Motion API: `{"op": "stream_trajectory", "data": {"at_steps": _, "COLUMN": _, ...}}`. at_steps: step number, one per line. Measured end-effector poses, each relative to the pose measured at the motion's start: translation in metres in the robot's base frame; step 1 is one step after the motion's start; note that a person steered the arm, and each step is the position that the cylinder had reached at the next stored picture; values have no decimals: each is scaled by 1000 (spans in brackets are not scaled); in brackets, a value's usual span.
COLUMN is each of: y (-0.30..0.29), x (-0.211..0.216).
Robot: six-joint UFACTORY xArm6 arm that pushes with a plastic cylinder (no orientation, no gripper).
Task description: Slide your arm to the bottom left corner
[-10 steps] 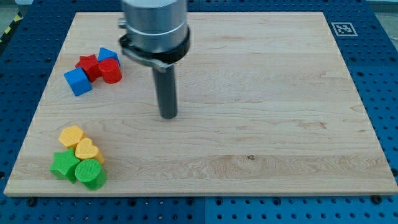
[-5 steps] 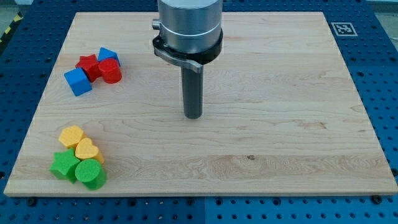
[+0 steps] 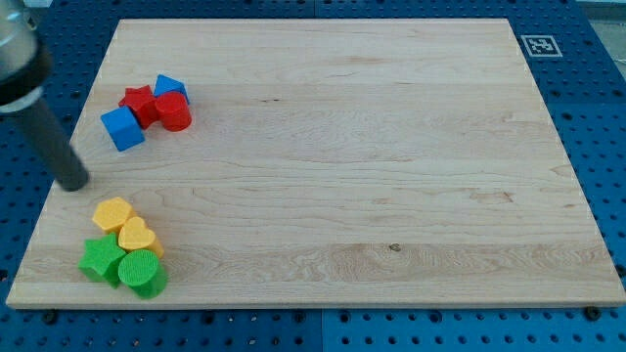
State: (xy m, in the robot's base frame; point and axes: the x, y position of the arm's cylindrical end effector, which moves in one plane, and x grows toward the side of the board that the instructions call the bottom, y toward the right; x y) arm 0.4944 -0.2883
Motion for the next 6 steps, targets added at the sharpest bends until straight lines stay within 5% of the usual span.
{"op": "stream_trajectory", "data": {"at_steps": 3, "y": -14, "x": 122}}
{"op": "stream_trajectory", "data": {"at_steps": 5, "y": 9, "x": 122}}
{"op": "stream_trajectory", "data": {"at_steps": 6, "y": 76, "x": 122}}
